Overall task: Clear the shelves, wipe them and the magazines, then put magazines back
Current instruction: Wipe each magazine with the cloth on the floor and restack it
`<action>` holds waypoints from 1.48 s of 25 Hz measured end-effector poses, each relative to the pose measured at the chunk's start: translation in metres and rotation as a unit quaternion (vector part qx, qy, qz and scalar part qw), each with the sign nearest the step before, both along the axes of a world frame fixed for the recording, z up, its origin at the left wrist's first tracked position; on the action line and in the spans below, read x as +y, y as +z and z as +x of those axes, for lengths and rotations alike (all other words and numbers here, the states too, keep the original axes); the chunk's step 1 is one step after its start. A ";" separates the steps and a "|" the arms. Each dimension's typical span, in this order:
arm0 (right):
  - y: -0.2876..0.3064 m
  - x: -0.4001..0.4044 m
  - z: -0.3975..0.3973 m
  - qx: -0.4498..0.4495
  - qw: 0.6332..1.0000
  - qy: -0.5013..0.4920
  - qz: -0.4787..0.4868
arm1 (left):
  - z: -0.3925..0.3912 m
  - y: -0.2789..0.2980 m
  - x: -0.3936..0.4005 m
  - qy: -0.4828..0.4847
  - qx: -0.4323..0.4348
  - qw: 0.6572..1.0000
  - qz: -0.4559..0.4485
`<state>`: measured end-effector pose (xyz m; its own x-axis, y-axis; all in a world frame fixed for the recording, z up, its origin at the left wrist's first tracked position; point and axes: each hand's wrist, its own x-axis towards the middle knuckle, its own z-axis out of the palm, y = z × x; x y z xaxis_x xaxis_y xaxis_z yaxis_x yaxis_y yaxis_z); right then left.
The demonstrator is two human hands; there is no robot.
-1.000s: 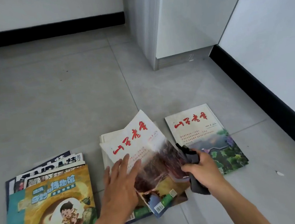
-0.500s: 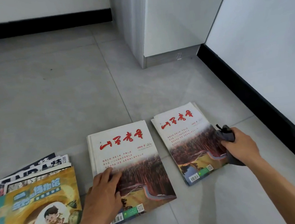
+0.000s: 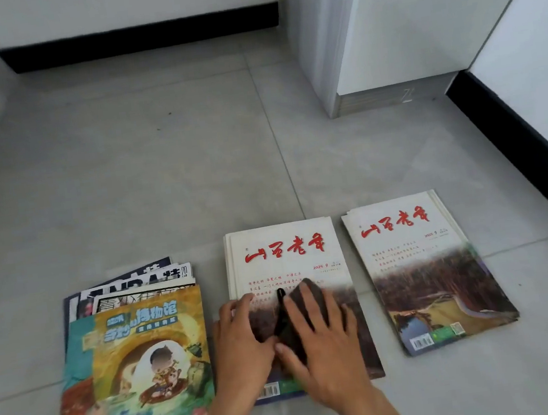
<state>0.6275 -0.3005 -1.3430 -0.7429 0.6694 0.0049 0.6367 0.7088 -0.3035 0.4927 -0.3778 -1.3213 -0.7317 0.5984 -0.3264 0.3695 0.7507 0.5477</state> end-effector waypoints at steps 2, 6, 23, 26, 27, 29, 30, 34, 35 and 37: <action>-0.016 -0.032 -0.007 0.001 0.997 0.082 0.010 | -0.008 -0.001 0.001 0.056 -0.039 0.998 0.015; -0.019 0.011 0.009 -0.006 0.984 0.157 0.088 | -0.019 0.002 0.001 0.120 -0.119 0.983 0.069; -0.025 0.010 -0.039 0.082 0.995 -0.051 -0.020 | -0.011 -0.001 0.012 0.119 -0.138 0.983 0.023; -0.026 0.012 -0.024 0.075 0.992 0.100 -0.015 | -0.013 0.002 0.012 0.080 -0.112 0.990 0.005; -0.026 0.025 -0.018 0.066 0.986 0.152 0.006 | -0.013 0.002 0.011 0.077 -0.110 0.991 0.002; -0.028 0.061 -0.012 0.054 0.980 0.186 0.037 | -0.012 0.002 0.011 0.092 -0.115 0.989 0.008; -0.028 0.079 -0.016 0.061 0.988 0.135 0.034 | -0.012 0.002 0.011 0.101 -0.125 0.987 0.011; -0.015 0.073 -0.073 0.045 0.994 -0.100 0.025 | -0.016 -0.001 0.010 0.159 -0.213 0.963 0.042; -0.016 0.055 -0.086 0.039 0.998 -0.023 0.036 | -0.019 -0.003 0.007 0.171 -0.232 0.956 0.052; -0.020 0.031 -0.092 0.043 0.982 0.177 0.051 | -0.023 -0.005 0.001 0.182 -0.234 0.952 0.070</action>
<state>0.5355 -0.2691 -1.3629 -0.9229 0.3618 0.1315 0.3200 0.9109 -0.2604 0.4699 -0.3772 -1.3265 -0.6923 0.3944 -0.6043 -0.2111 0.6901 0.6922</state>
